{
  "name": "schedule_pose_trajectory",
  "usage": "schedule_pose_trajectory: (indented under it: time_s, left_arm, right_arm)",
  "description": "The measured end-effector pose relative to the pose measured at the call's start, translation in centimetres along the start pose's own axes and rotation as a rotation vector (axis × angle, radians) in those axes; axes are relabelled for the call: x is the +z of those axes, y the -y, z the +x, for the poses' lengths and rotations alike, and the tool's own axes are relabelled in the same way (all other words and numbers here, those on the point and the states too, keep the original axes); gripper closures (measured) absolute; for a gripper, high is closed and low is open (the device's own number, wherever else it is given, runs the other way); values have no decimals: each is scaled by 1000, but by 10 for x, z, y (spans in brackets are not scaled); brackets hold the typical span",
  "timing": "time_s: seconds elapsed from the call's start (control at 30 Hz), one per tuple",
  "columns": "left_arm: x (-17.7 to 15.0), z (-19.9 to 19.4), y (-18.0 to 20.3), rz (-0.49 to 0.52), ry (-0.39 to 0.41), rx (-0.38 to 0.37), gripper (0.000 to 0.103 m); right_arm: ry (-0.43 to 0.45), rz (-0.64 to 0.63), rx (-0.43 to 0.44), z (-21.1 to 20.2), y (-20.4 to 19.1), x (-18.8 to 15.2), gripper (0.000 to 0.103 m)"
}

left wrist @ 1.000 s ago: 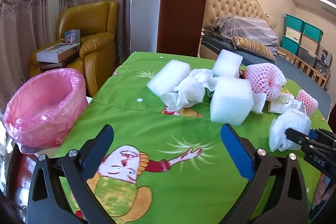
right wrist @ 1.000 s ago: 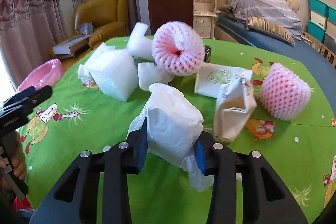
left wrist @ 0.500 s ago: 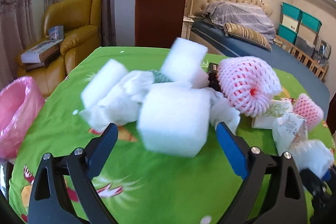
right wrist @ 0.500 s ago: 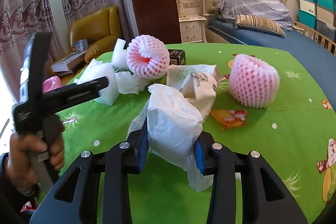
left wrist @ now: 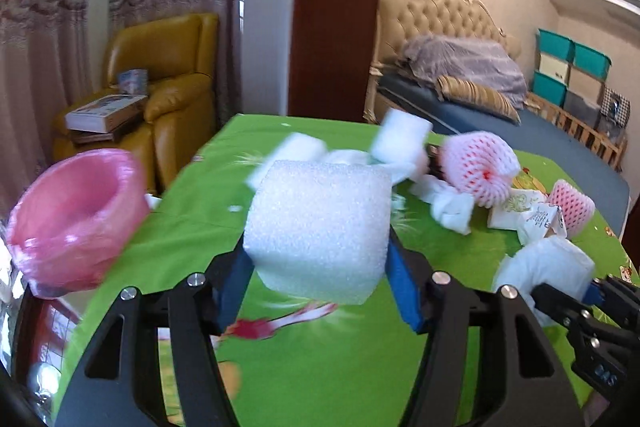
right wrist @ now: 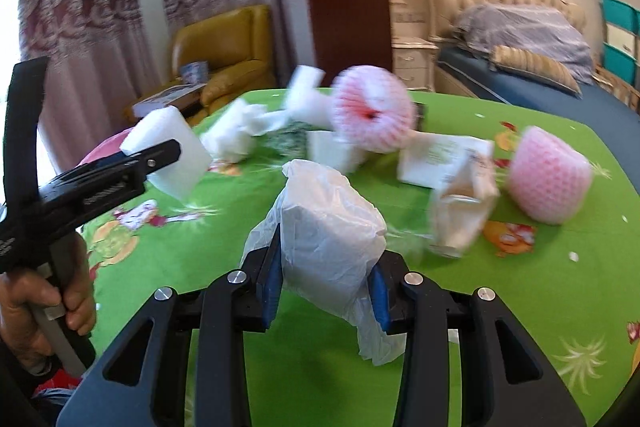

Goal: Collect trash
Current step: 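Carry the bag and foam block to the pink bin and release both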

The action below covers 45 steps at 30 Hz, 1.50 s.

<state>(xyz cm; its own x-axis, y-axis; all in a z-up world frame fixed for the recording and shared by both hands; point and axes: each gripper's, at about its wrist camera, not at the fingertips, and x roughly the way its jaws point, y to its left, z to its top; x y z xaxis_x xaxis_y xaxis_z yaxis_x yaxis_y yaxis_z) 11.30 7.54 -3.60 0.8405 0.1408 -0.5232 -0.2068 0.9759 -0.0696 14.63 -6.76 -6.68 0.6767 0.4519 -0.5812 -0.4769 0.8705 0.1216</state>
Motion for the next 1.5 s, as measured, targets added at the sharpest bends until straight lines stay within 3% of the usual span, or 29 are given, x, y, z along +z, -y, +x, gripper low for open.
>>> schedule_pose_trajectory:
  time_s: [0.37,0.73,1.3,1.5]
  left_arm:
    - [-6,-52,-74,-37,85,100,43]
    - [-2,-64,-144,-78,86,171,43]
    - [18,-50,-268,-118,117,287,43]
    - [26,-25,-309,-138,104,279,43]
  right_arm:
    - [15,-107,149,6,-76,18,65]
    - [28,-147,250,29,-133,45,65]
    - [26,-256,384,99,-247,103,65]
    - [4,-299,402,129,-284,114,65]
